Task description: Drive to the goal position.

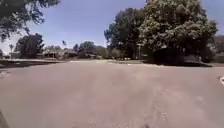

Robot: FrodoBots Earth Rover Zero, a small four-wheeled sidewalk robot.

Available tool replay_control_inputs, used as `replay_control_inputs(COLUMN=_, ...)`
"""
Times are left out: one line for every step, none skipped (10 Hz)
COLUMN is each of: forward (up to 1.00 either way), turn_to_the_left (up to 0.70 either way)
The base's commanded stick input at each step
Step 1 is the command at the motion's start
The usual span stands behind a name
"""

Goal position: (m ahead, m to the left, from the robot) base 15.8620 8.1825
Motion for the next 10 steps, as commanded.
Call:
replay_control_inputs(forward=0.7, turn_to_the_left=0.0)
replay_control_inputs(forward=0.7, turn_to_the_left=0.17)
replay_control_inputs(forward=0.7, turn_to_the_left=0.35)
replay_control_inputs(forward=0.7, turn_to_the_left=0.35)
replay_control_inputs(forward=0.7, turn_to_the_left=0.35)
replay_control_inputs(forward=0.7, turn_to_the_left=0.35)
replay_control_inputs(forward=0.7, turn_to_the_left=0.35)
replay_control_inputs(forward=0.7, turn_to_the_left=0.27)
replay_control_inputs(forward=0.7, turn_to_the_left=0.0)
replay_control_inputs(forward=0.7, turn_to_the_left=0.0)
